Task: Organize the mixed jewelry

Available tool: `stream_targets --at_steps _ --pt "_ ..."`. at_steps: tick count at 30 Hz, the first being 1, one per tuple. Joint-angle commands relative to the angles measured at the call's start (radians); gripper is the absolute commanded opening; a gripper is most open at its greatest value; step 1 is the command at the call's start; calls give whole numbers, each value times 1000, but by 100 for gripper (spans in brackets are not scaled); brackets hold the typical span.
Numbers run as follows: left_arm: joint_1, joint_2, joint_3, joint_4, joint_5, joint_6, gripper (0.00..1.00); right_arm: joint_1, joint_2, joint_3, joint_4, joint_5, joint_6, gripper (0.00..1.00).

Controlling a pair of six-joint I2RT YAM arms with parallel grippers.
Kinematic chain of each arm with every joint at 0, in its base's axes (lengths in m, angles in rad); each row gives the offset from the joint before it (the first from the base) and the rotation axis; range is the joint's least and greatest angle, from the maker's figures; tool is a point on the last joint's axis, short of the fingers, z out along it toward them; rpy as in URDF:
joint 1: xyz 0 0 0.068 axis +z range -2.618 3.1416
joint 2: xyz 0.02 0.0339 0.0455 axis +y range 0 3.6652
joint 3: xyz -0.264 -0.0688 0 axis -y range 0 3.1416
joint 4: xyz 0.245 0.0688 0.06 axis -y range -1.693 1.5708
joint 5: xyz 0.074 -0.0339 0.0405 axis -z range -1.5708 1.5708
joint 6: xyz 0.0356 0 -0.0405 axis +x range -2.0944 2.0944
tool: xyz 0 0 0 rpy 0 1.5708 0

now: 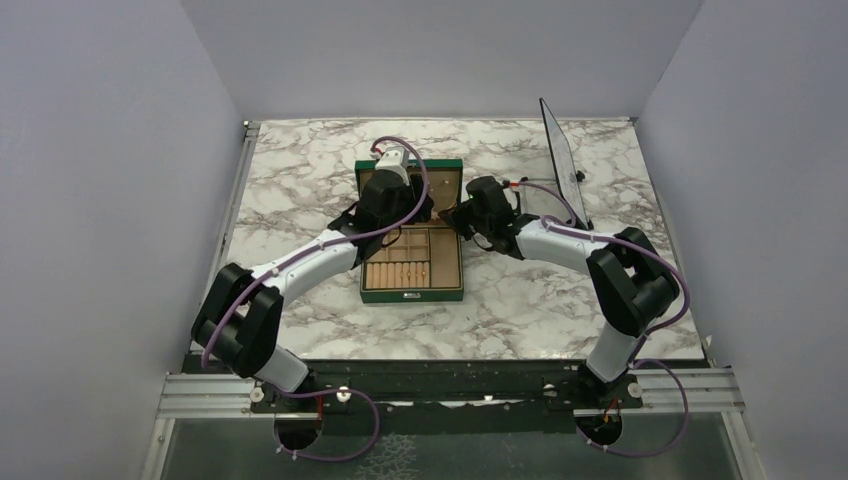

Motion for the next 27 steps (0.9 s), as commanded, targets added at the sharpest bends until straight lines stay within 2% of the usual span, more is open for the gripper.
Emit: stream_targets --at_steps 1,7,10,14,16,27 --pt "0 -33 -29 -8 152 -33 58 6 -12 -33 -60 -64 -4 1" --pt "0 11 -37 -3 231 -44 59 6 -12 -37 -55 -70 0 1" --pt "0 38 -26 2 240 -53 52 5 -13 -39 -55 -72 -1 1" --pt "0 80 -1 5 245 -58 37 2 -20 -43 -55 -72 -2 1" --pt "0 100 12 -3 238 -61 34 0 -24 -46 -55 -73 -3 1" --pt "0 158 56 29 185 -55 32 -9 -33 -56 -50 -79 -9 1"
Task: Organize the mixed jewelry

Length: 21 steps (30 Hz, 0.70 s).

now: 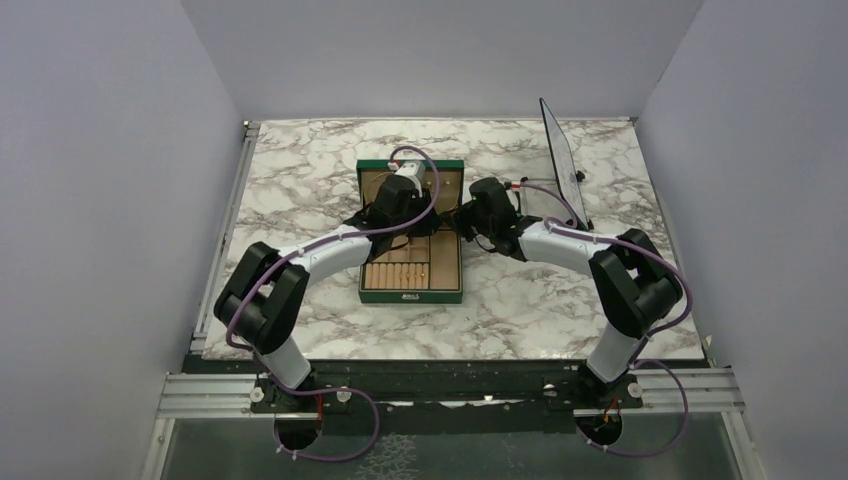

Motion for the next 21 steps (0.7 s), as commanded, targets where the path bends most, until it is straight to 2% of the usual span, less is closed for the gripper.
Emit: stream_targets --at_steps 1,8,16,21 --pt "0 28 53 24 -32 2 32 -1 -16 -30 -69 -52 -14 1" --pt "0 36 76 15 -62 19 24 -2 -11 -31 -64 -60 -13 1" --pt "0 37 82 9 -63 35 5 -4 -10 -32 -61 -62 -12 1" --pt "0 35 86 8 -85 41 0 -4 -14 -34 -61 -61 -13 1"
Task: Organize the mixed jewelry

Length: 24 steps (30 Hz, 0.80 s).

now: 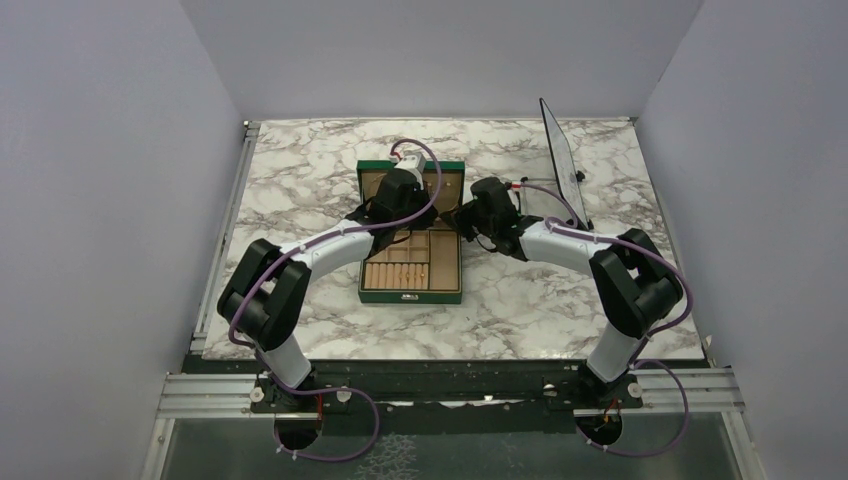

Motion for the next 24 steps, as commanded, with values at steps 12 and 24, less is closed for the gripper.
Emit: stream_targets --at_steps 12,24 --pt "0 18 31 9 -62 12 8 5 -88 -126 153 -78 -85 1" --pt "0 21 60 12 -97 -28 11 1 -128 -228 419 -179 -213 1"
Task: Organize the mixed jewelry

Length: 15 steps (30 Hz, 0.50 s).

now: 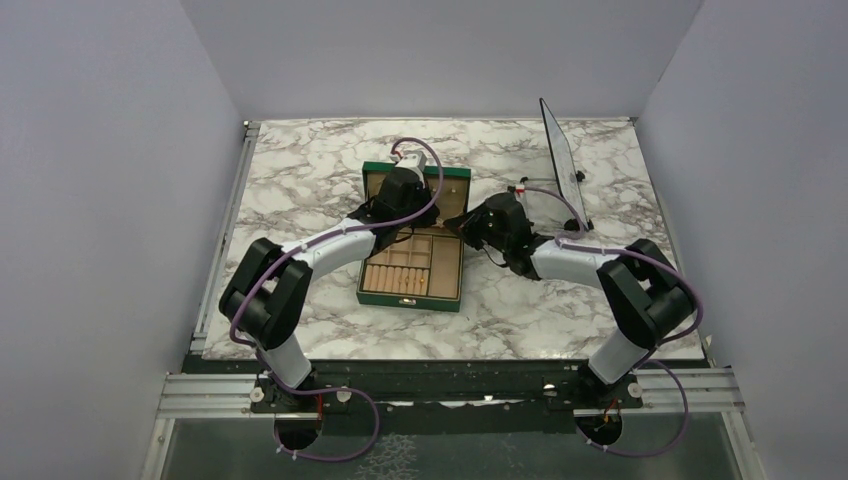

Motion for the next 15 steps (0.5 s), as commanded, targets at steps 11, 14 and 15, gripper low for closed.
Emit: stream_targets --at_steps 11,14,15 --pt "3 16 45 15 -63 -30 11 12 -103 -123 197 -69 -59 7" --pt "3 7 49 11 -54 -31 11 11 -129 -143 147 -24 -30 5" --pt "3 4 52 6 -49 -31 11 12 -138 -150 133 4 -21 5"
